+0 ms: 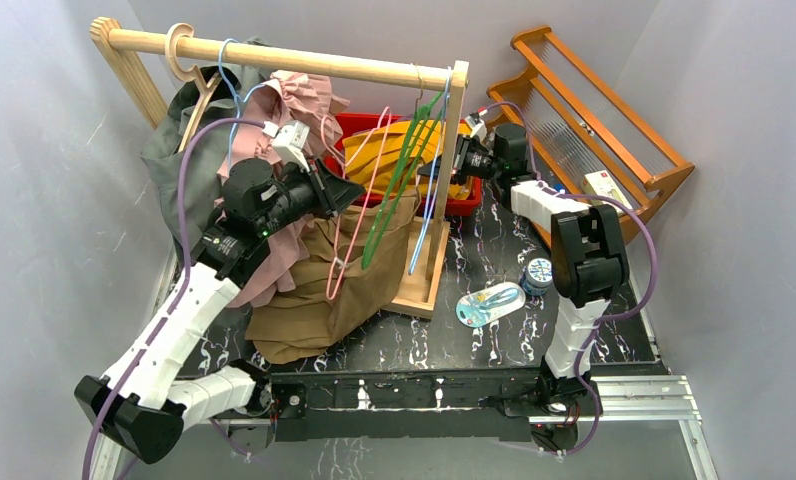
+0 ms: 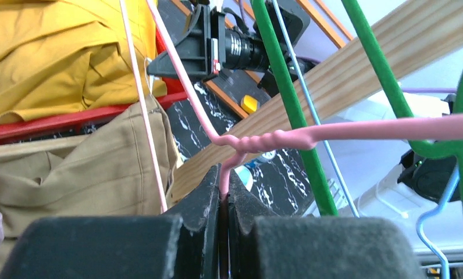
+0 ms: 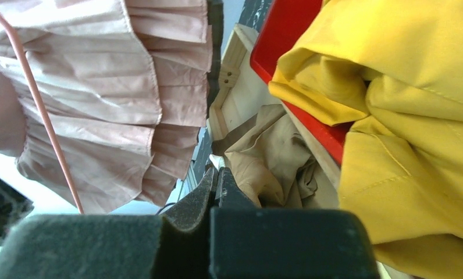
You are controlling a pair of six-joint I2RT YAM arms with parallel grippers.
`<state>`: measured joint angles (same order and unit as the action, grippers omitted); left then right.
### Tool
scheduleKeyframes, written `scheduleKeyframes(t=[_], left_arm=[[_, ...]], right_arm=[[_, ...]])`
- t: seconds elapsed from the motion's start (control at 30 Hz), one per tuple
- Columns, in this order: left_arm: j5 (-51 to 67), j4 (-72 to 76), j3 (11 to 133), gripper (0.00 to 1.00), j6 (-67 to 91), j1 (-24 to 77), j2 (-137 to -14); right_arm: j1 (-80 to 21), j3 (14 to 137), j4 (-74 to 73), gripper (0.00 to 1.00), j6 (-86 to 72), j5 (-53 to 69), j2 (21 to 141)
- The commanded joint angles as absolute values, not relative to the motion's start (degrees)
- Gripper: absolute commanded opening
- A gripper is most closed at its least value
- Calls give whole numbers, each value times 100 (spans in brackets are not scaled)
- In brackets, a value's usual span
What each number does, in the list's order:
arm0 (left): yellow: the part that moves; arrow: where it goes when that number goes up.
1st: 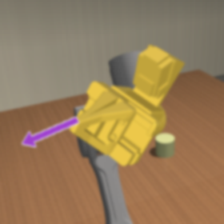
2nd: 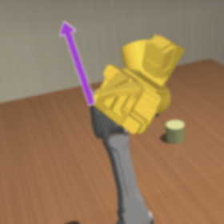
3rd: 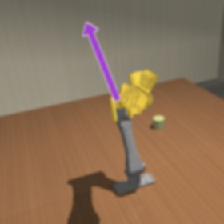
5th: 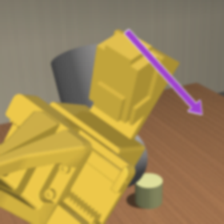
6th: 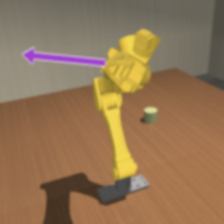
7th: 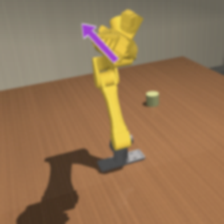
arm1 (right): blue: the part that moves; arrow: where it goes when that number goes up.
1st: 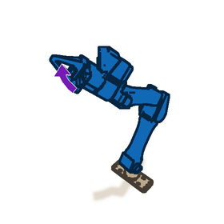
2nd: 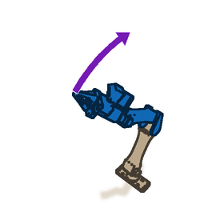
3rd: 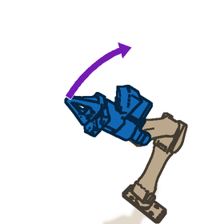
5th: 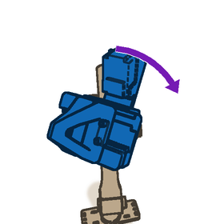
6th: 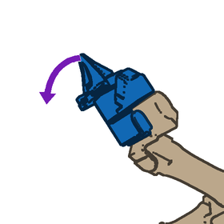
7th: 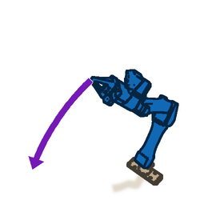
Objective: Remove the skirt from the hanger
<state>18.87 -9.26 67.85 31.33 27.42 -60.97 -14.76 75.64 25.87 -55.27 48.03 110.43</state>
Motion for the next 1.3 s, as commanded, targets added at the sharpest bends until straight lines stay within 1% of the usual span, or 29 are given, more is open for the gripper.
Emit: scheduleKeyframes(t=[0.0,0.17,0.37,0.4,0.47,0.63,0.8,0.93,1.0,1.07,1.1,1.17,1.27], left_arm=[[1768,578,6502,0,3391,2698,-6230],[1480,1895,6147,0,3475,2695,-6527],[1007,2931,6008,0,3184,2720,-6911],[724,3385,5876,0,2901,2731,-7035],[481,3571,5903,0,2622,2733,-7153],[191,4348,5849,0,2031,2732,-7440],[14,5905,5420,0,1641,2733,-7756],[304,6043,5681,0,1367,2729,-7968],[382,6042,5769,0,1555,2733,-7922],[77,5847,5832,0,2103,2732,-7869],[-132,5553,5891,0,2444,2733,-7867],[-231,5100,6005,0,3038,2733,-7866],[-604,3846,6410,0,3974,2734,-7866]], right_arm=[[-1551,7666,3209,0,-5619,5288,10899],[-1661,7584,2967,0,-5358,5417,10667],[-1754,7510,2662,0,-5115,5502,10512],[-1798,7421,2708,0,-5168,5531,10406],[-1814,7324,2770,0,-5225,5532,10293],[-1846,7133,2971,0,-5425,5594,10049],[-1903,7004,2956,0,-5440,5606,9761],[-1955,6965,2932,0,-5427,5623,9733],[-1958,7024,2772,0,-5284,5615,9776],[-1961,7246,2268,0,-4836,5566,9869],[-1960,7447,1696,4,-4474,5501,9926],[-1959,7870,879,18,-3761,5265,10109],[-1967,8252,506,38,-3135,5095,10241]])
